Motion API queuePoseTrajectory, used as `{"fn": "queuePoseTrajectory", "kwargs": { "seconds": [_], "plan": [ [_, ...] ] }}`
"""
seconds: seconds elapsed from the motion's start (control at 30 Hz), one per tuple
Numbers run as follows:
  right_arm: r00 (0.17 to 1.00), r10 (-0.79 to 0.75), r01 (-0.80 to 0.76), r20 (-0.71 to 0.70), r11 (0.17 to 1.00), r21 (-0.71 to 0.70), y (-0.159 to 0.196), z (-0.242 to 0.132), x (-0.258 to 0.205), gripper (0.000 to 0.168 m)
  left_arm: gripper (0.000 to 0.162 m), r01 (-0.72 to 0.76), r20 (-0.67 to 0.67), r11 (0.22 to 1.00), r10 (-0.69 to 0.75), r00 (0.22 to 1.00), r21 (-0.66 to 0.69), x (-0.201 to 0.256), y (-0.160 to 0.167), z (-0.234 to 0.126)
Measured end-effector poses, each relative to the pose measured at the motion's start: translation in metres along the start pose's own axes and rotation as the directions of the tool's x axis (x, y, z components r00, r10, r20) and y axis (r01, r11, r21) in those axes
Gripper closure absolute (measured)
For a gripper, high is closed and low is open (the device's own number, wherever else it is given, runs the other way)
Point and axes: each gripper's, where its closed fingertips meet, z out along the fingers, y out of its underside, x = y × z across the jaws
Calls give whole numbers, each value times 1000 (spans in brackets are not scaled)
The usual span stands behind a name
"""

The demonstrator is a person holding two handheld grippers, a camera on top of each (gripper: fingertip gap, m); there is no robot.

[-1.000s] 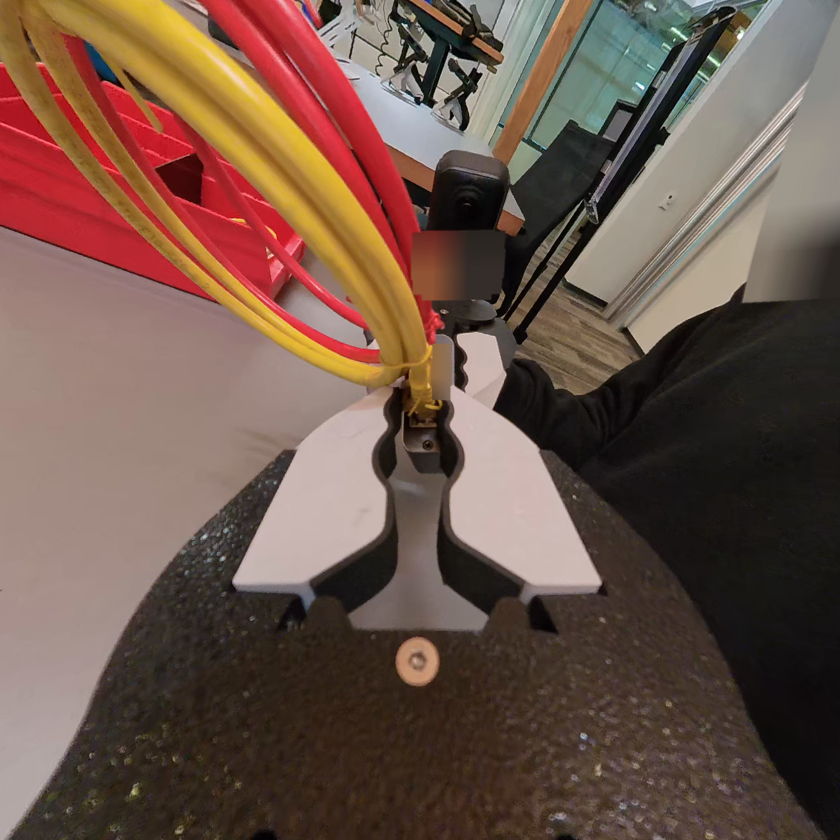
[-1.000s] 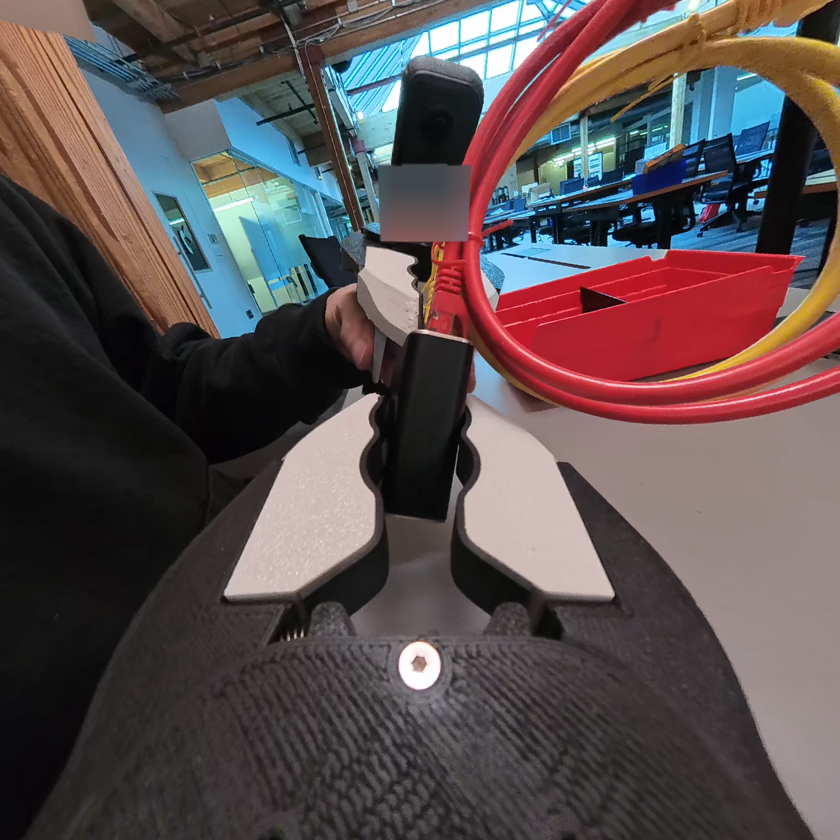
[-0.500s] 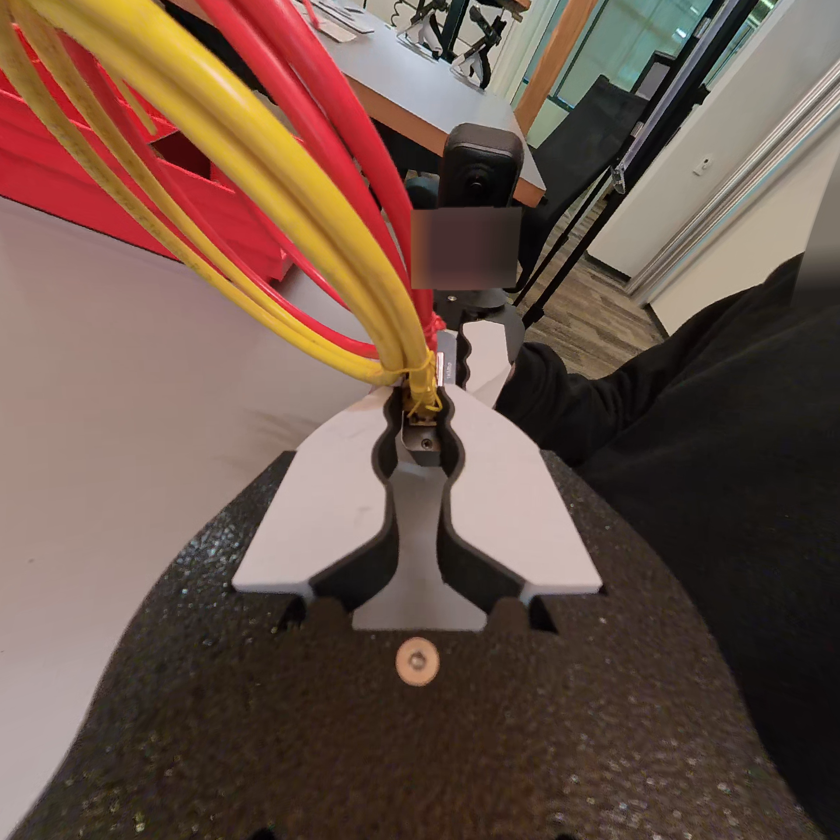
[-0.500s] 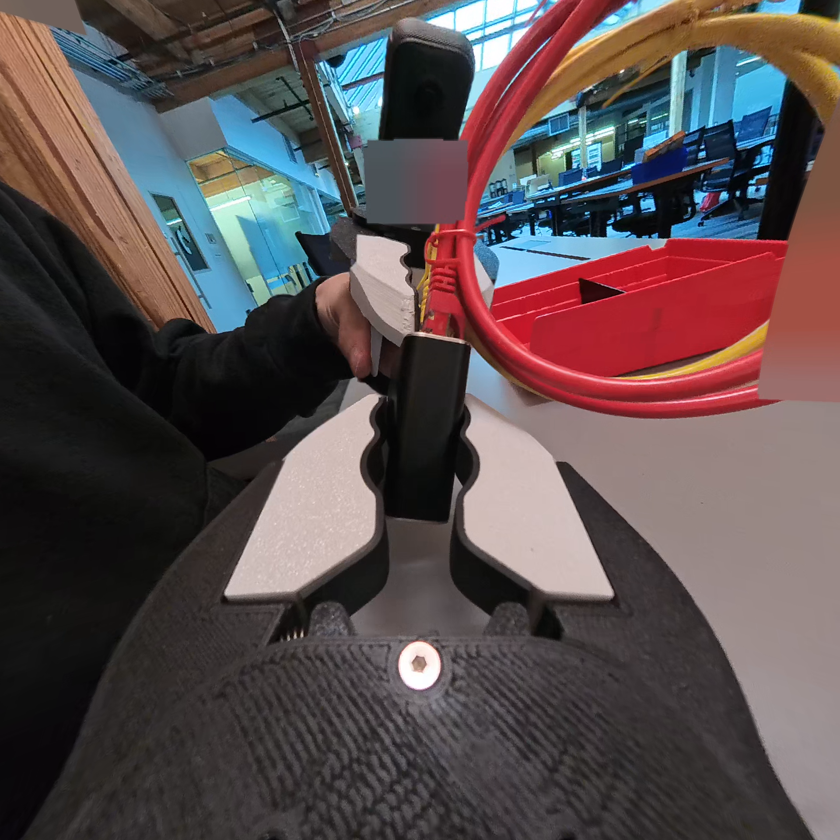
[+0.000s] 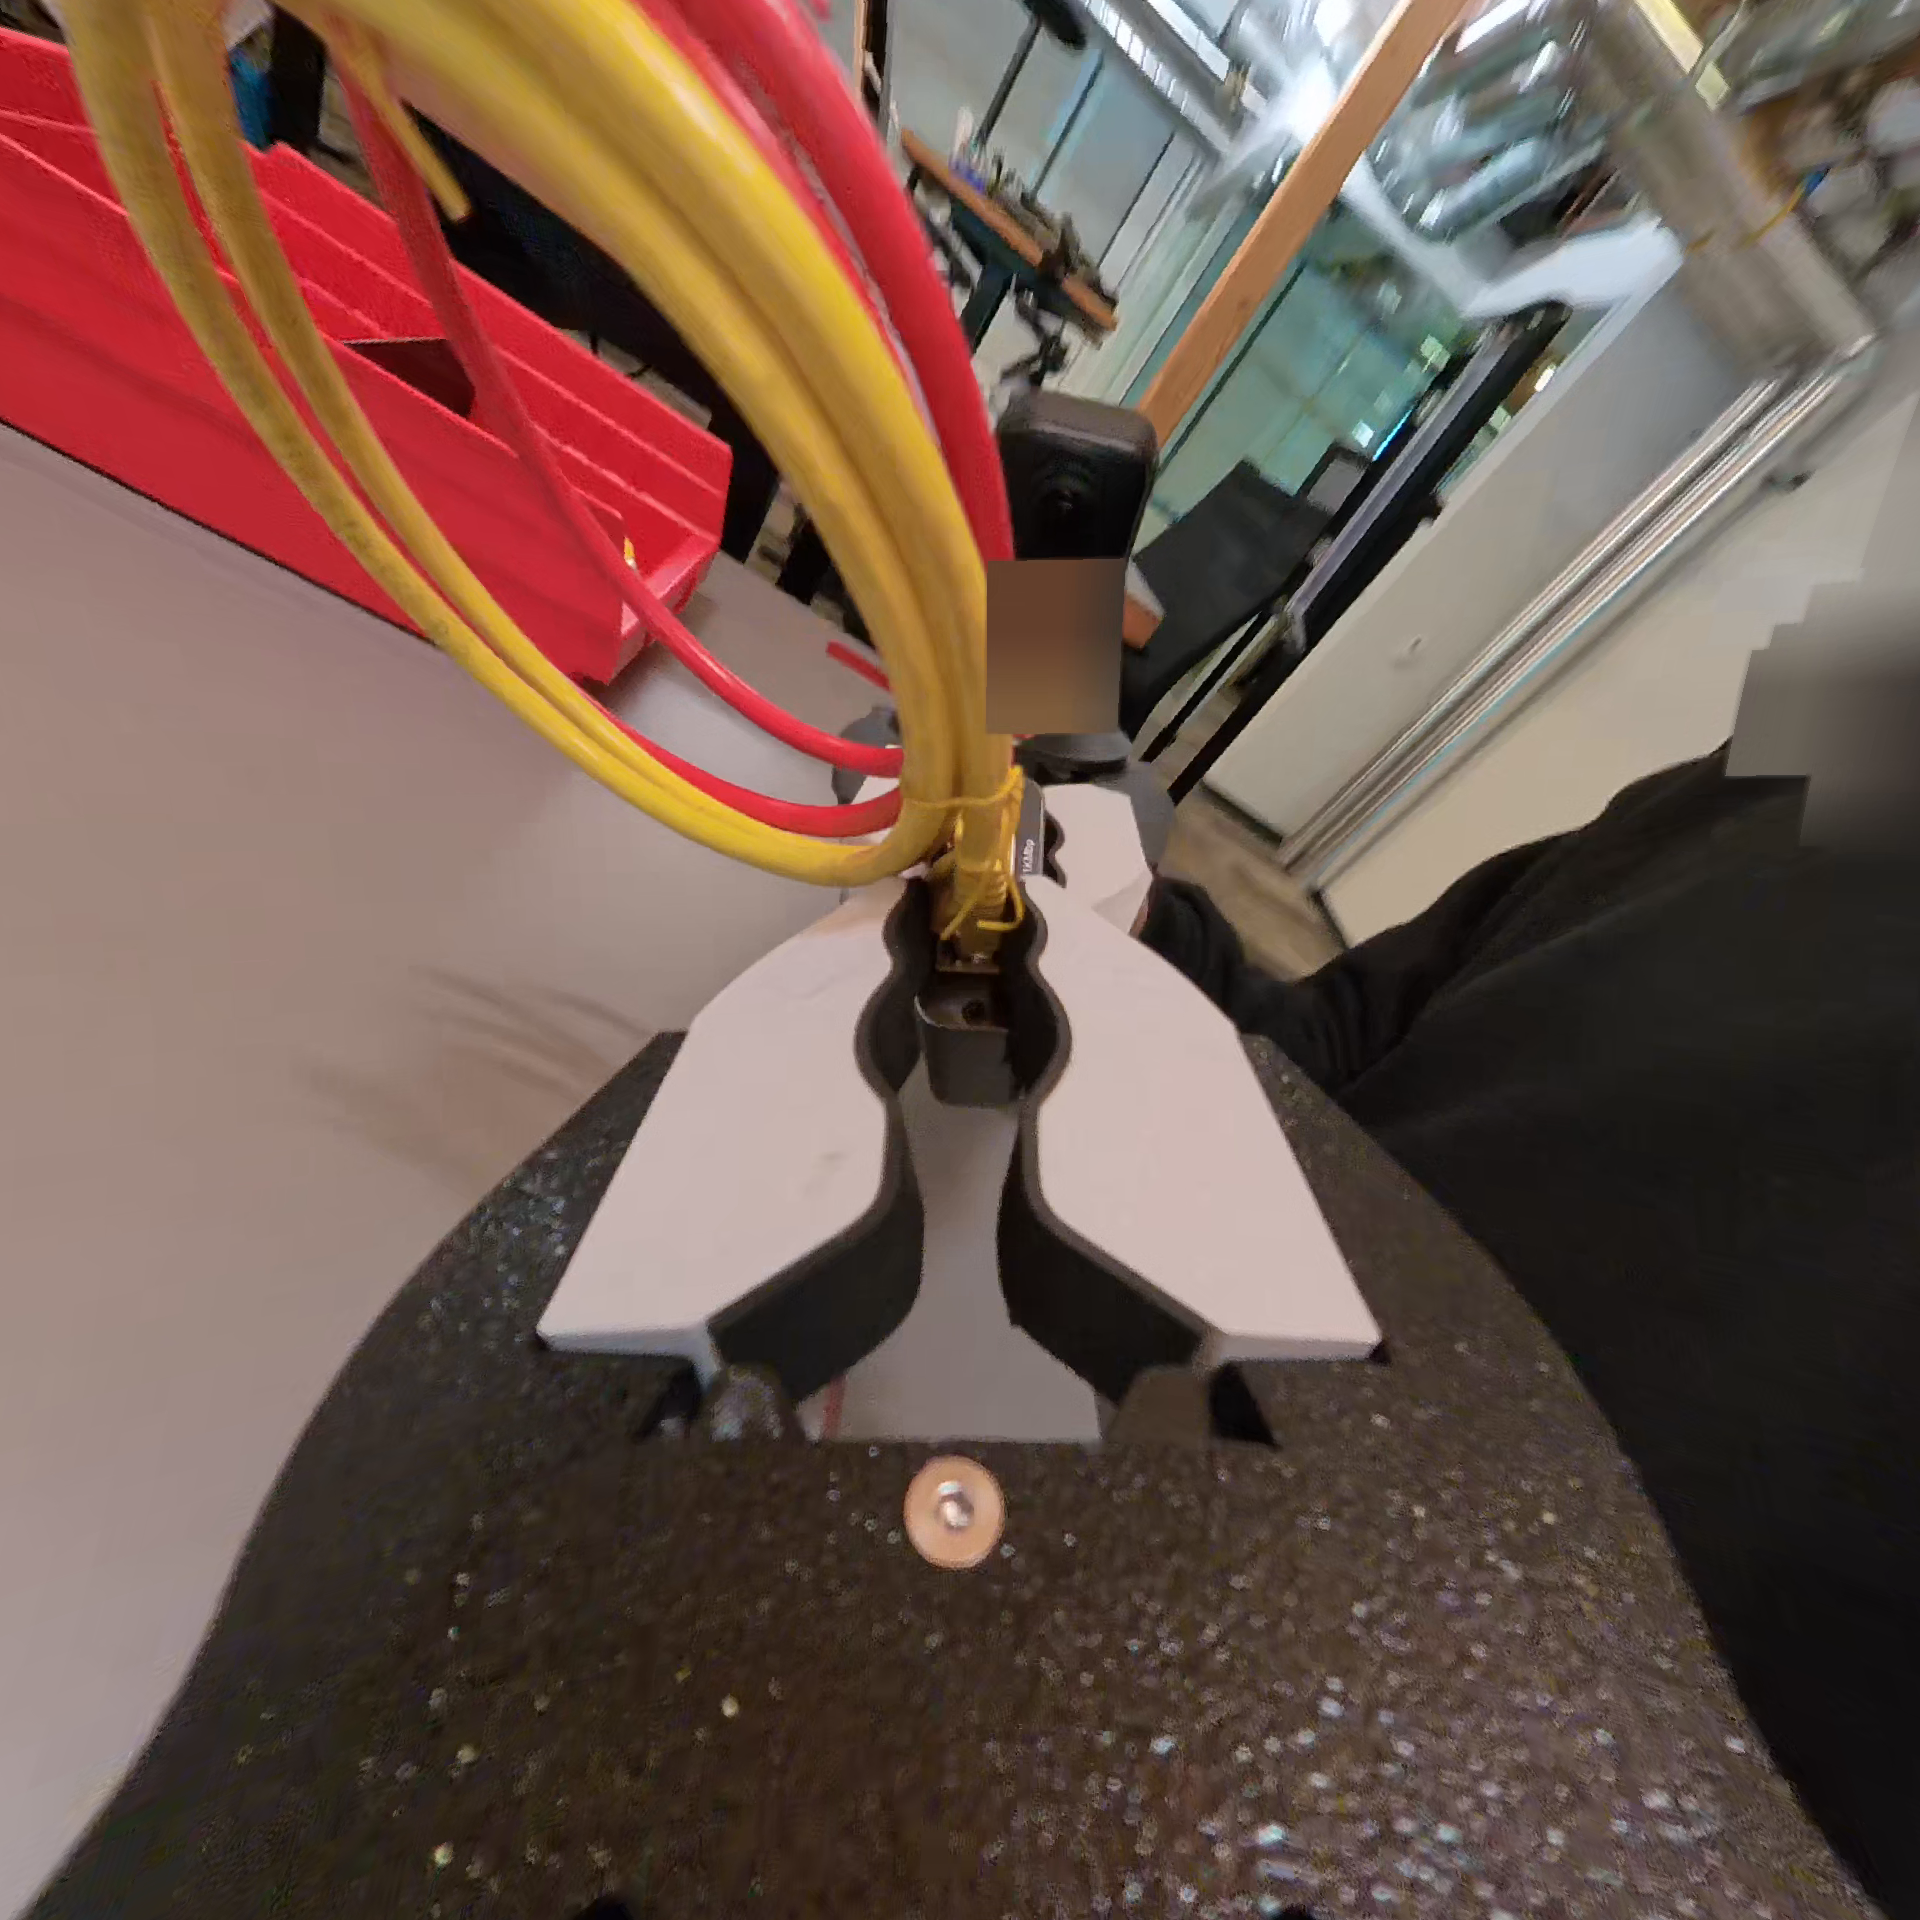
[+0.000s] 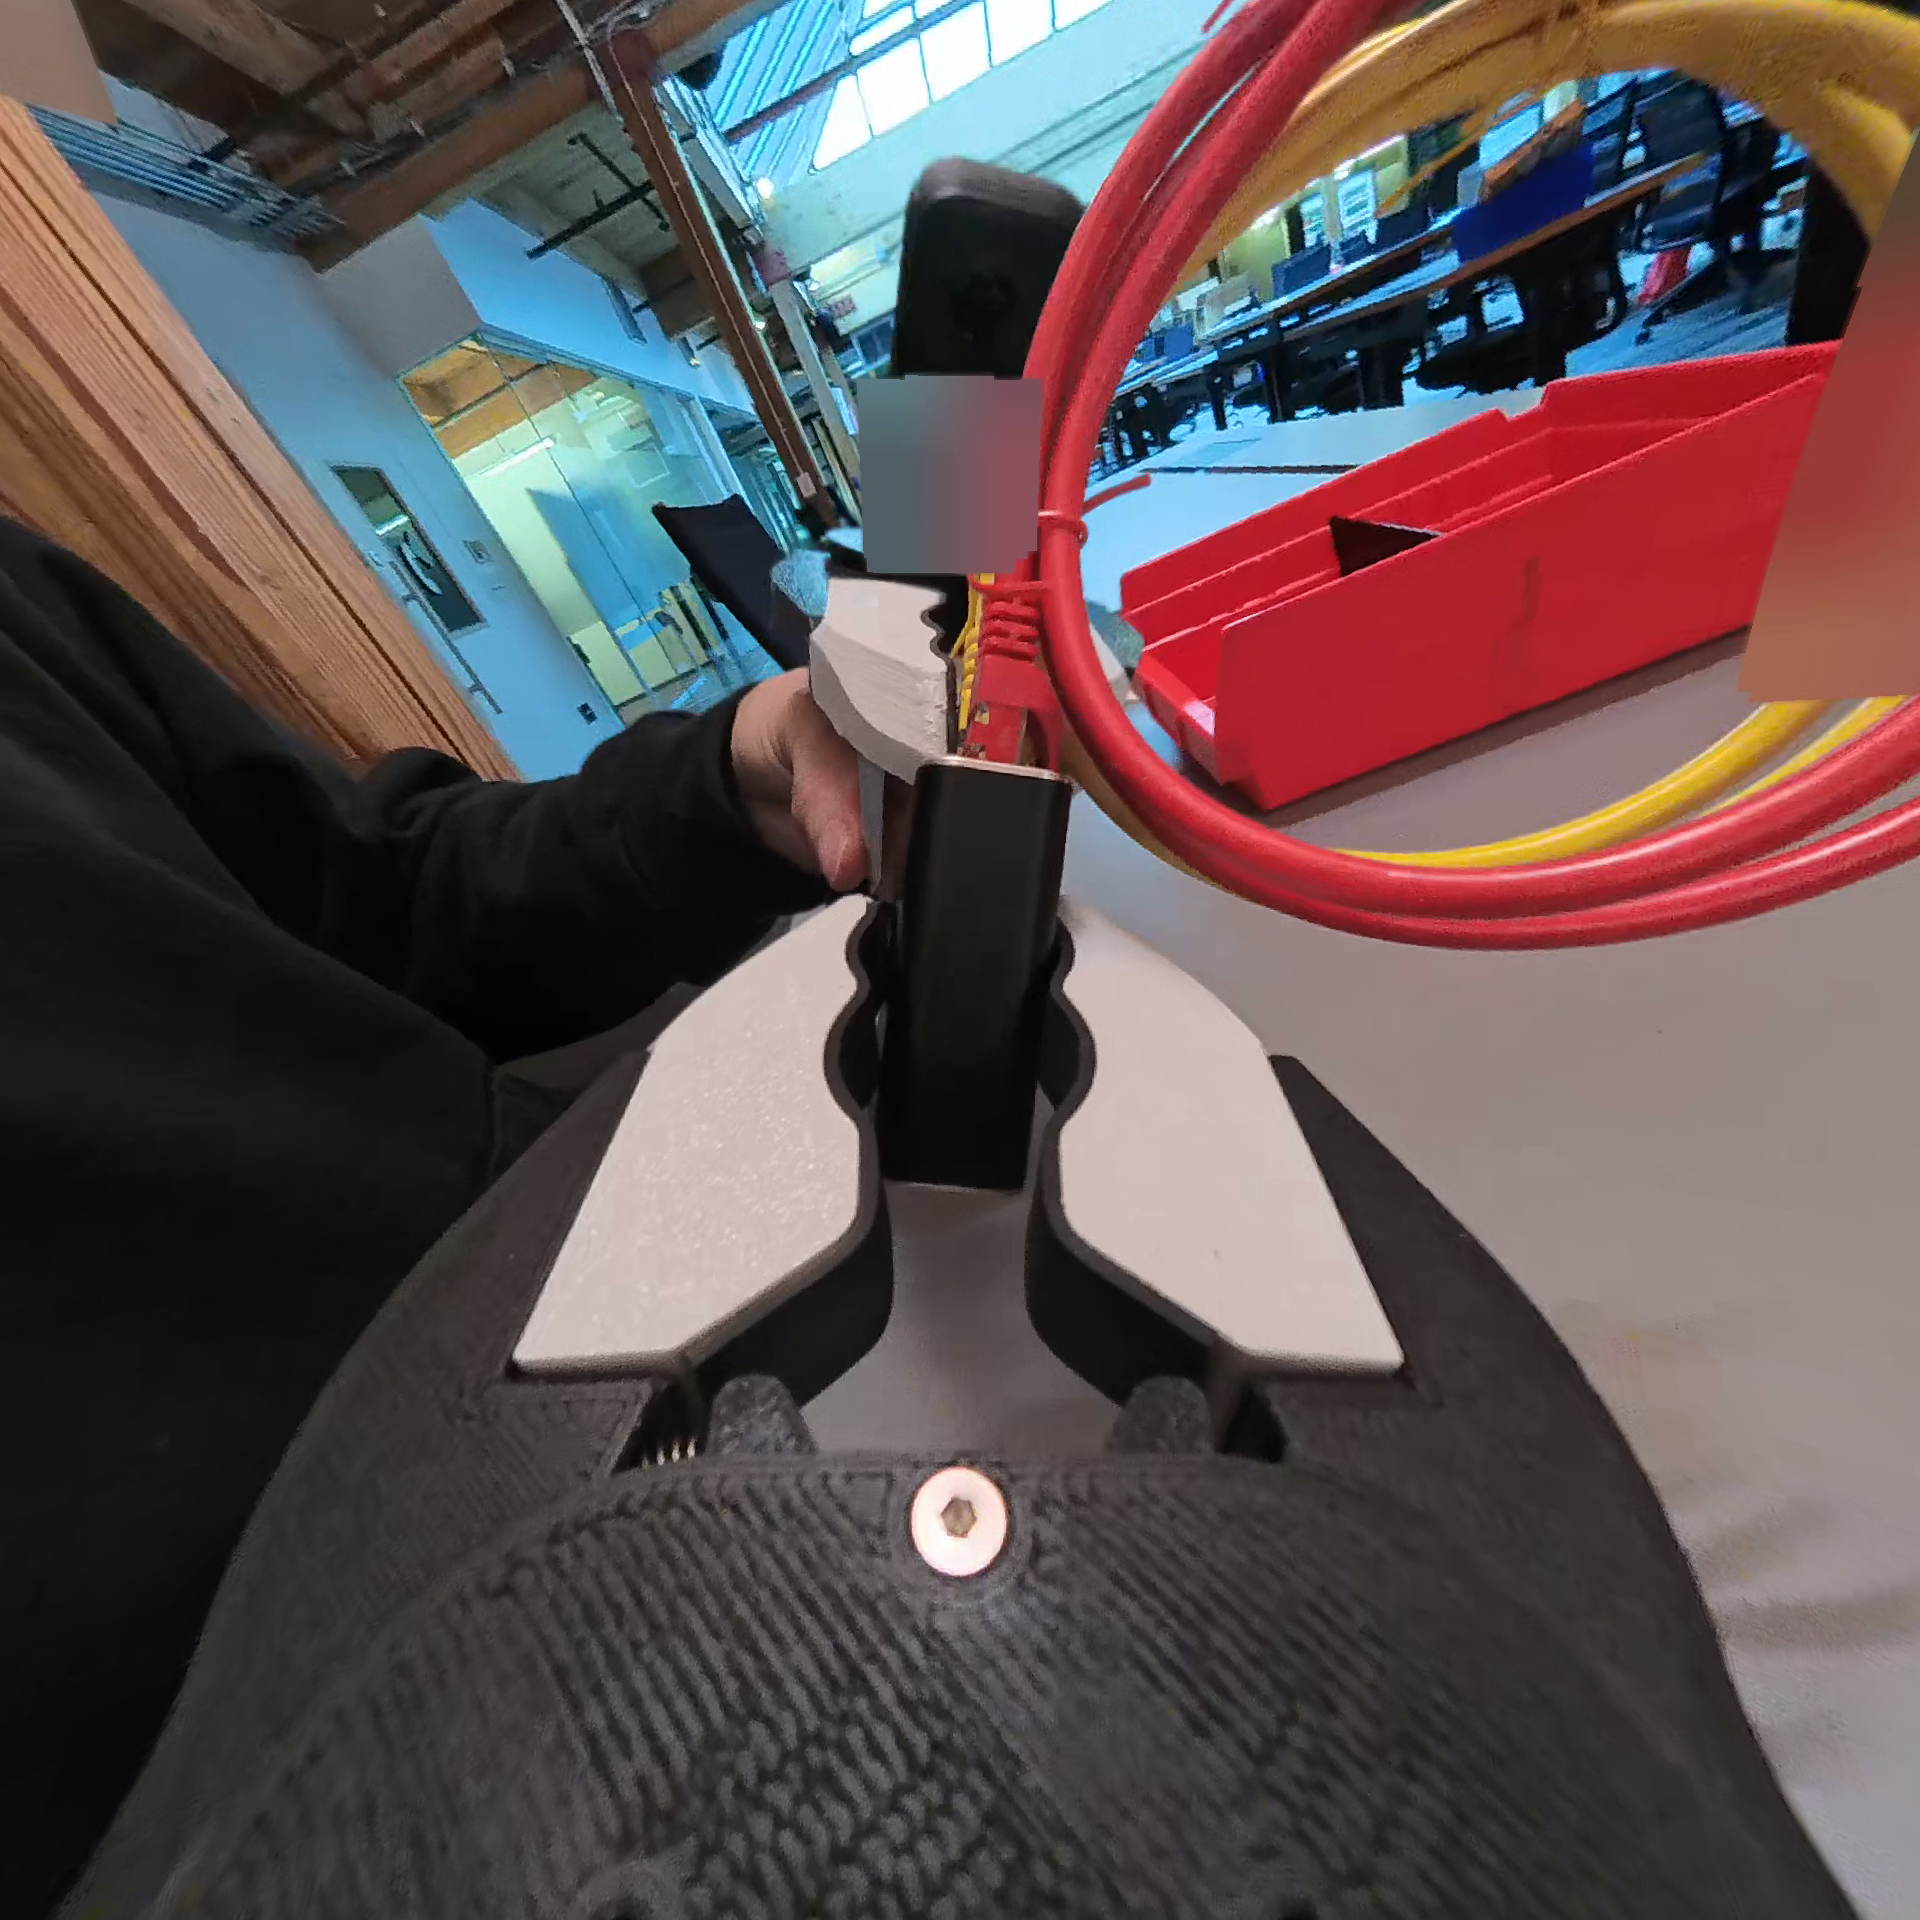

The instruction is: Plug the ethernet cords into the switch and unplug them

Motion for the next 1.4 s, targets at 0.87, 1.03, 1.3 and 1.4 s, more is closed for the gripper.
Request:
{"fn": "queuePoseTrajectory", "kwargs": {
  "seconds": [0.87,1.03,1.3,1.4],
  "plan": [
    [996,-5,0,-84,999,-53,1,-4,7,139,149,210,-127,946,-183,975,246,-6,-6,5],
    [996,4,-8,-85,999,-41,0,-4,9,139,149,254,-146,926,-221,964,280,-7,-7,5],
    [997,59,-59,-40,998,11,-2,-1,7,139,149,76,8,971,-80,997,227,-8,-8,2],
    [998,30,-28,-52,999,32,-9,0,5,139,149,180,-83,943,-164,983,281,-3,-17,2]
  ]
}}
